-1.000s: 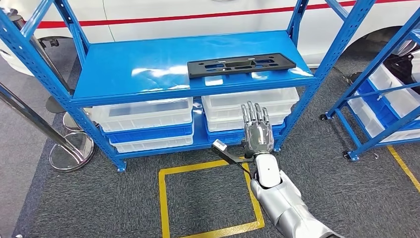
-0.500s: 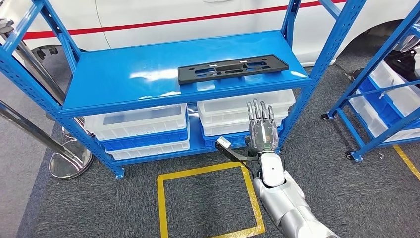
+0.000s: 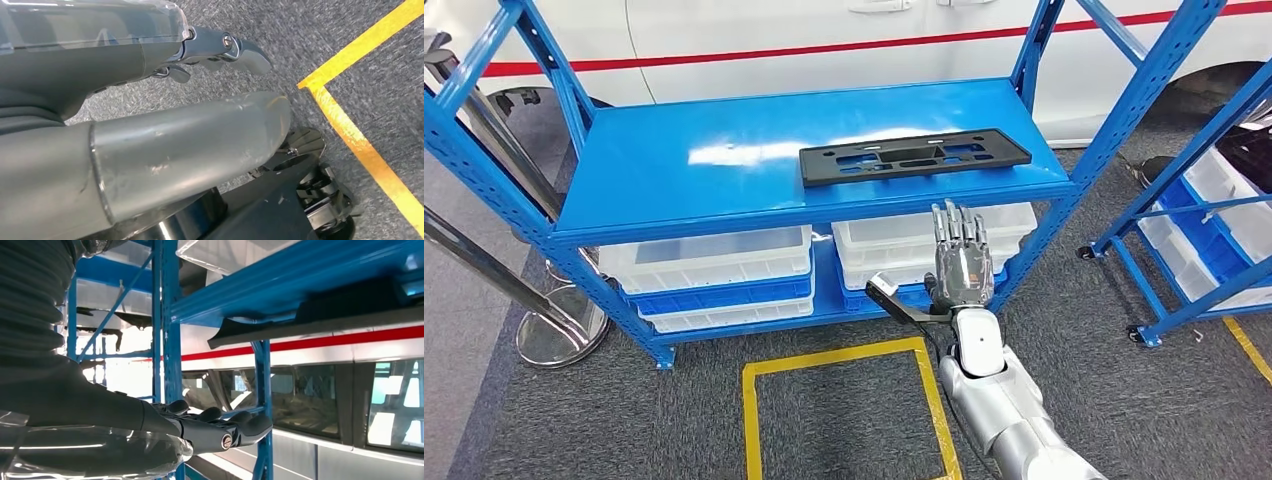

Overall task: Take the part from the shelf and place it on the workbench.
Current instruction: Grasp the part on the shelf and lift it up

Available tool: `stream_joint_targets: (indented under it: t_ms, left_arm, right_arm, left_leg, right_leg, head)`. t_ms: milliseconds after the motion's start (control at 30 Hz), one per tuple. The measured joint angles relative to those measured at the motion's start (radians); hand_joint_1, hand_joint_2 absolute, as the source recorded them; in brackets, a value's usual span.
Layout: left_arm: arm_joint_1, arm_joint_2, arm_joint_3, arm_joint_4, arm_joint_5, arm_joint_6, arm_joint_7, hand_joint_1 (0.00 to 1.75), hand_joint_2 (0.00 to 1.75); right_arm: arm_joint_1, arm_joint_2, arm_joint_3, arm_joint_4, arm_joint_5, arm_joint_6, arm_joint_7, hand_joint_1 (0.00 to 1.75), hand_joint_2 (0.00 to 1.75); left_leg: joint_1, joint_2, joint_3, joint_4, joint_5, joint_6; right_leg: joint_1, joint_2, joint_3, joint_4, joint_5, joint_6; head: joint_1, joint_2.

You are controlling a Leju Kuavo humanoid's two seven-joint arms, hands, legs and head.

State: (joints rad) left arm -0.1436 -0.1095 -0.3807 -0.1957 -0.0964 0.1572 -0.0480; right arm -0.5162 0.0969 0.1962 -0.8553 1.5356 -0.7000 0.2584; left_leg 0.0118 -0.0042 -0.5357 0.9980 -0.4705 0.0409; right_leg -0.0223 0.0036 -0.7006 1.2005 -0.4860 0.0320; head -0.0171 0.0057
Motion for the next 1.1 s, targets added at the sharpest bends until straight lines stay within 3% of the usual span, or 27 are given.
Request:
stream_joint_targets:
  t_ms: [33,100,200,267,300,400,433,467,533,600,667,767,833,900,933,967,1033,1067,1100]
  left_arm:
    - [0.0,-0.001,0.0,0.0,-0.001,0.0,0.0,0.0,0.0]
    - [-0.002,-0.002,0.0,0.0,-0.002,0.0,0.001,0.0,0.0]
    - [-0.004,-0.003,0.0,0.0,-0.002,0.0,0.003,0.0,0.0]
    - [-0.006,-0.003,0.0,0.0,-0.004,0.001,0.003,0.0,0.0]
    - [-0.008,-0.003,0.0,0.0,-0.005,0.001,0.003,0.0,0.0]
    - [-0.007,-0.003,0.0,0.0,-0.008,0.001,0.003,0.0,0.0]
    - [-0.006,-0.003,0.0,0.0,-0.009,0.001,0.003,0.0,0.0]
    - [-0.004,-0.003,0.0,0.0,-0.009,0.001,0.003,0.0,0.0]
    - [-0.004,-0.003,0.0,0.0,-0.01,0.001,0.003,0.0,0.0]
    - [-0.004,-0.002,0.0,0.001,-0.01,0.001,0.003,0.0,0.0]
    - [-0.004,0.0,0.0,0.001,-0.011,0.001,0.003,0.0,0.0]
    - [-0.003,-0.002,0.0,0.001,-0.013,0.001,0.003,0.0,0.0]
    - [-0.007,-0.005,0.0,0.001,-0.014,0.0,0.003,0.0,0.0]
    - [-0.009,-0.007,0.0,0.001,-0.015,0.0,0.003,0.0,0.0]
    - [-0.008,-0.008,0.0,0.001,-0.015,0.0,0.003,0.0,0.0]
    - [-0.006,-0.008,0.0,0.001,-0.016,0.0,0.003,0.0,0.0]
    - [-0.004,-0.01,0.0,0.001,-0.017,0.0,0.001,0.0,0.0]
    - [-0.004,-0.01,0.0,0.001,-0.018,0.0,0.0,0.0,0.0]
    - [-0.005,-0.011,0.0,0.001,-0.019,0.0,-0.002,0.0,0.0]
  right_arm:
    - [0.0,-0.001,-0.004,0.0,0.0,0.0,-0.001,0.0,1.75]
    - [-0.001,-0.003,-0.009,0.0,0.0,0.0,-0.004,0.0,1.75]
    - [0.003,-0.004,-0.015,-0.003,0.0,0.0,-0.01,0.0,1.75]
    - [0.002,-0.005,-0.019,-0.007,0.0,0.0,-0.013,0.0,1.75]
    - [0.002,-0.004,-0.02,-0.009,0.0,0.0,-0.014,0.0,1.75]
    - [0.004,-0.004,-0.022,-0.01,0.0,0.0,-0.015,0.0,1.75]
    - [0.006,-0.004,-0.023,-0.01,0.0,0.0,-0.015,0.0,1.75]
    - [0.007,-0.004,-0.024,-0.01,0.0,0.0,-0.015,0.0,1.75]
    - [0.007,-0.004,-0.024,-0.01,0.0,0.0,-0.015,0.0,1.75]
    - [0.007,-0.004,-0.025,-0.01,0.0,0.0,-0.015,0.0,1.75]
    - [0.01,-0.003,-0.027,-0.011,0.0,0.0,-0.015,0.0,1.75]
    - [0.013,-0.002,-0.029,-0.025,0.0,-0.001,-0.025,0.0,1.75]
    - [0.012,-0.002,-0.032,-0.036,-0.001,-0.001,-0.042,0.0,1.75]
    - [0.017,-0.002,-0.033,-0.041,-0.004,-0.001,-0.059,0.0,1.75]
    - [0.022,-0.002,-0.033,-0.043,-0.006,-0.001,-0.071,0.0,1.75]
    - [0.026,-0.002,-0.034,-0.046,-0.014,-0.001,-0.091,0.0,1.75]
    - [0.031,0.001,-0.043,-0.056,-0.039,-0.001,-0.149,0.0,1.75]
    - [0.031,0.005,-0.05,-0.06,-0.054,-0.001,-0.18,0.0,1.75]
    - [0.031,0.01,-0.058,-0.063,-0.067,0.0,-0.208,0.0,1.75]
  left_leg:
    - [0.0,0.0,0.009,0.0,-0.009,-0.005]
    - [0.0,-0.001,0.016,0.003,-0.023,-0.018]
    - [-0.002,0.0,0.023,0.008,-0.036,-0.036]
    - [0.001,0.001,0.015,0.047,-0.054,-0.044]
    - [0.002,0.001,-0.009,0.095,-0.071,-0.047]
    - [0.002,0.002,-0.126,0.276,-0.134,-0.051]
    - [0.002,0.002,-0.152,0.295,-0.133,-0.049]
    - [0.0,0.002,-0.161,0.278,-0.111,-0.045]
    - [-0.005,0.001,-0.14,0.159,-0.009,-0.029]
    - [-0.015,0.001,-0.116,0.055,0.058,-0.012]
    - [-0.023,0.0,-0.108,0.028,0.063,-0.005]
    - [-0.015,0.001,-0.083,0.003,0.07,0.001]
    - [-0.011,0.002,-0.067,-0.009,0.065,0.007]
    - [-0.009,0.002,-0.055,-0.009,0.052,0.009]
    - [-0.009,0.001,-0.048,-0.008,0.045,0.008]
    - [-0.008,0.0,-0.039,-0.006,0.037,0.006]
    - [-0.006,-0.001,-0.02,0.0,0.017,0.0]
    - [-0.007,-0.002,-0.012,0.005,0.006,-0.005]
    - [-0.008,-0.003,-0.009,0.009,-0.003,-0.011]
  right_leg:
    - [-0.001,-0.002,0.019,-0.063,0.044,0.0]
    - [0.004,-0.004,0.041,-0.152,0.082,-0.009]
    - [0.008,-0.002,0.048,-0.166,0.072,-0.034]
    - [0.007,0.0,0.066,-0.169,0.063,-0.048]
    - [0.007,0.0,0.075,-0.171,0.058,-0.053]
    - [0.012,0.001,0.096,-0.171,0.039,-0.061]
    - [0.015,0.002,0.105,-0.171,0.032,-0.061]
    - [0.017,0.003,0.116,-0.171,0.024,-0.062]
    - [0.021,0.005,0.139,-0.171,0.006,-0.062]
    - [0.022,0.005,0.152,-0.172,-0.007,-0.056]
    - [0.02,0.007,0.156,-0.174,-0.016,-0.045]
    - [0.021,0.004,0.157,-0.161,-0.035,-0.027]
    - [0.019,0.002,0.109,-0.071,-0.073,-0.018]
    - [0.013,0.002,0.025,0.054,-0.106,-0.01]
    - [0.01,0.002,-0.006,0.086,-0.101,-0.007]
    - [0.006,0.001,-0.018,0.082,-0.074,-0.005]
    - [0.001,0.0,0.009,-0.026,0.019,-0.002]
    - [0.002,-0.001,0.031,-0.085,0.053,-0.003]
    - [0.004,-0.002,0.05,-0.129,0.068,-0.008]
  head:
    - [0.0,0.0]
    - [0.001,0.0]
    - [0.002,0.0]
    - [0.002,0.0]
    - [0.002,0.0]
    - [0.002,0.0]
    - [0.002,0.0]
    - [0.002,0.0]
    - [0.003,0.0]
    - [0.004,0.0]
    - [0.004,0.0]
    - [0.004,0.0]
    - [0.006,0.0]
    - [0.006,0.0]
    - [0.006,0.0]
    - [0.006,0.0]
    - [0.006,0.0]
    - [0.006,0.0]
    - [0.006,0.0]
